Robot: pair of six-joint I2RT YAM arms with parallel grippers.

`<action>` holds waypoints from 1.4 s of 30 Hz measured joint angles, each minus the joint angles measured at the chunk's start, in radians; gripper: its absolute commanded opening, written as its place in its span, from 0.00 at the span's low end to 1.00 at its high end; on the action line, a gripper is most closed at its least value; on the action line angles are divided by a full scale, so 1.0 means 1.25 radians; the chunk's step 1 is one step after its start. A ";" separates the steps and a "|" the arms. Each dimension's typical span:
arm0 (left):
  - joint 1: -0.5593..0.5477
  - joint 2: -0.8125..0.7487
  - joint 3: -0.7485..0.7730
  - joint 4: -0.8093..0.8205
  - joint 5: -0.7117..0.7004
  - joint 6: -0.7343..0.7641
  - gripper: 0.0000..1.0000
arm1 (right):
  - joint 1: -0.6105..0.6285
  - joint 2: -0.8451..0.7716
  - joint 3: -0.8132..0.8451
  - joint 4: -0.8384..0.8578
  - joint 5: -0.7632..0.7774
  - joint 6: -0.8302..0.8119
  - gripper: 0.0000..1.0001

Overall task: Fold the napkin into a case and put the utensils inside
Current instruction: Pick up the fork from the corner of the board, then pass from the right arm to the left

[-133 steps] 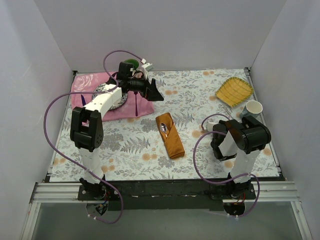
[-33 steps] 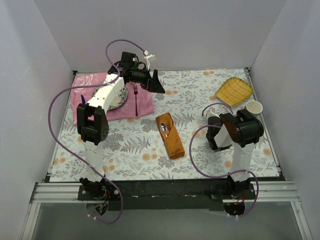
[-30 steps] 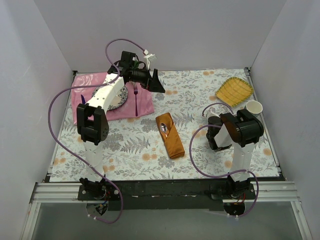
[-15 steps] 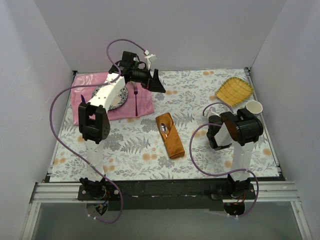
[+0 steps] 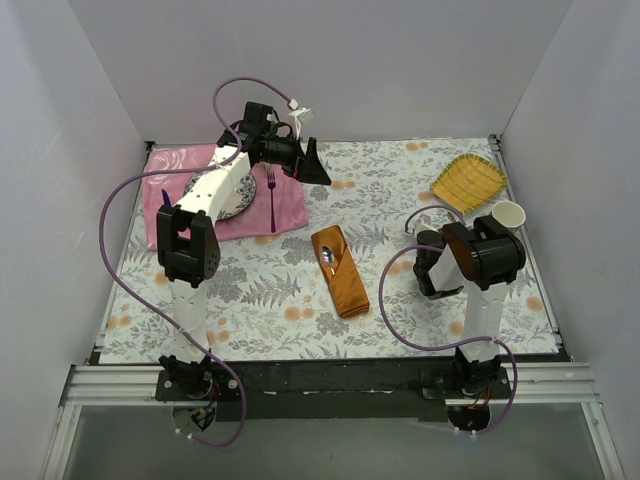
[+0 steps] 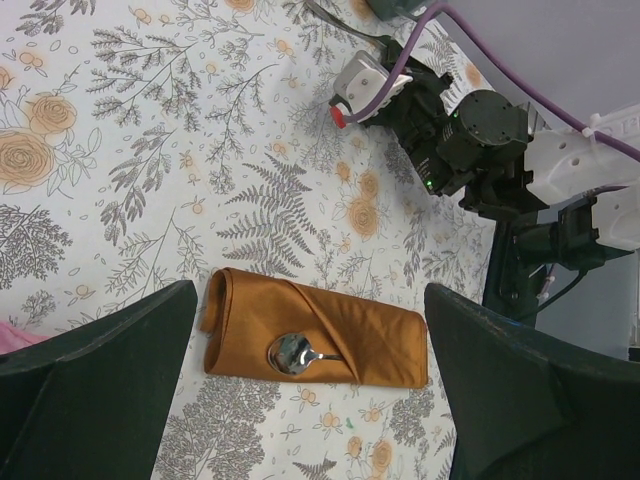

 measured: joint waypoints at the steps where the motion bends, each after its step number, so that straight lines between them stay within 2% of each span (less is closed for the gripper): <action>1: 0.000 0.000 0.000 0.001 0.000 0.002 0.98 | 0.000 0.000 0.000 0.000 0.000 0.000 0.07; 4: 0.000 0.000 0.000 0.001 0.000 0.007 0.98 | 0.007 -0.001 -0.001 -0.003 0.000 -0.001 0.01; 7: 0.000 -0.003 -0.006 0.007 0.000 0.012 0.98 | 0.030 -0.034 -0.006 -0.056 -0.002 0.009 0.01; 12: 0.000 -0.035 -0.067 0.034 -0.004 0.010 0.98 | 0.094 -0.161 0.031 -0.313 -0.059 0.142 0.01; 18: 0.006 -0.060 -0.099 0.080 -0.025 -0.010 0.98 | 0.130 -0.283 0.195 -0.670 -0.185 0.340 0.01; 23: 0.027 -0.099 -0.116 0.125 -0.043 -0.030 0.98 | 0.127 -0.324 0.395 -0.959 -0.410 0.510 0.01; 27: 0.042 -0.135 -0.116 0.154 -0.042 -0.032 0.98 | 0.107 -0.374 0.542 -1.144 -0.719 0.584 0.01; 30: 0.047 -0.155 -0.116 0.167 -0.017 -0.005 0.98 | 0.091 -0.383 0.674 -1.238 -0.927 0.586 0.01; 35: 0.046 -0.181 -0.116 0.126 0.019 0.153 0.98 | 0.088 -0.378 0.867 -1.365 -1.212 0.545 0.01; 38: 0.044 -0.211 -0.119 0.033 0.020 0.341 0.97 | 0.088 -0.360 0.922 -1.474 -1.337 0.499 0.01; 42: 0.040 -0.285 -0.147 -0.087 -0.003 0.598 0.91 | 0.082 -0.291 0.970 -1.621 -1.438 0.457 0.01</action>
